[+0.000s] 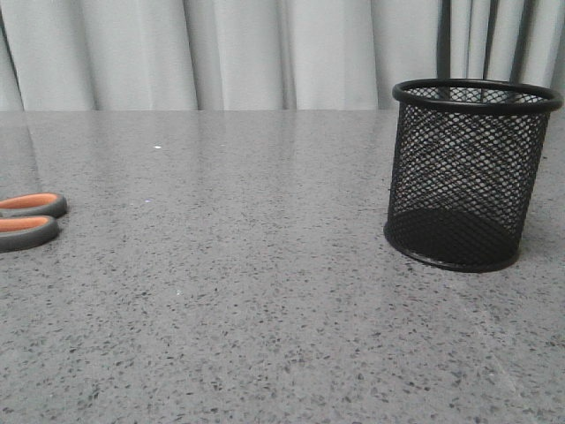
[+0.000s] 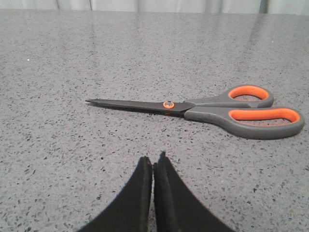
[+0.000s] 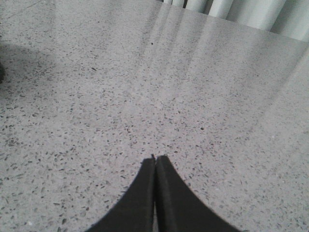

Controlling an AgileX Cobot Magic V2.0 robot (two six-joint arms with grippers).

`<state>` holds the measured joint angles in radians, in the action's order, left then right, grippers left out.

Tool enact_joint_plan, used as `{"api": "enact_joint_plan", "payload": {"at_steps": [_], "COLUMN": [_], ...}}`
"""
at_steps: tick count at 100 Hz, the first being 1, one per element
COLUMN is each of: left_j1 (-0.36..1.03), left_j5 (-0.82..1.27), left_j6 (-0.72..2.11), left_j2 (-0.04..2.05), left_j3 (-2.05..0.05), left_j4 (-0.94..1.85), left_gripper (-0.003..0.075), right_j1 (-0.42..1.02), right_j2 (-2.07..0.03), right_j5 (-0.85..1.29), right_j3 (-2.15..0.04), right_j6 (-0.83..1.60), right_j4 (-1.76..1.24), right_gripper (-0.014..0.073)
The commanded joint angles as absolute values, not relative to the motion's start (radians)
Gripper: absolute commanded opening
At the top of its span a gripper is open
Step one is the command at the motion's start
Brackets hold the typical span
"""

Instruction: Put scissors into bucket

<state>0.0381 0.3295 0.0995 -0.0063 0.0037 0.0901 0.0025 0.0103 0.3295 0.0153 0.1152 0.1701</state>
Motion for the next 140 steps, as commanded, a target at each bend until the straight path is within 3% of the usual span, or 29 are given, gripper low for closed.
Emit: {"api": "enact_joint_plan", "payload": {"at_steps": [1, 86, 97, 125, 133, 140], "left_j1": [0.035, 0.035, 0.035, 0.035, 0.035, 0.035], "left_j5": [0.264, 0.262, 0.227, 0.025, 0.0, -0.008], "left_j6": [0.098, 0.098, 0.098, 0.083, 0.083, 0.083], "left_j2": [-0.02, -0.02, -0.02, -0.02, -0.02, -0.02], "left_j3": [0.049, 0.049, 0.049, 0.049, 0.049, 0.049], "left_j4": [0.095, 0.095, 0.099, 0.837, 1.021, 1.037], "left_gripper": [-0.002, -0.002, -0.002, -0.002, -0.002, -0.0019], "right_j1": [0.004, 0.004, 0.004, 0.004, 0.004, 0.004], "right_j2": [0.029, 0.029, 0.029, 0.029, 0.029, 0.029], "right_j5": [0.294, 0.294, 0.201, -0.473, -0.475, -0.335], "right_j3": [0.027, 0.027, 0.027, 0.027, 0.025, 0.011], "right_j6": [0.114, 0.114, 0.114, 0.114, 0.085, 0.0], "right_j4": [0.186, 0.187, 0.241, 0.163, 0.066, -0.131], "right_gripper": [-0.0051, -0.0051, -0.0051, -0.0051, -0.0051, -0.0051]}}
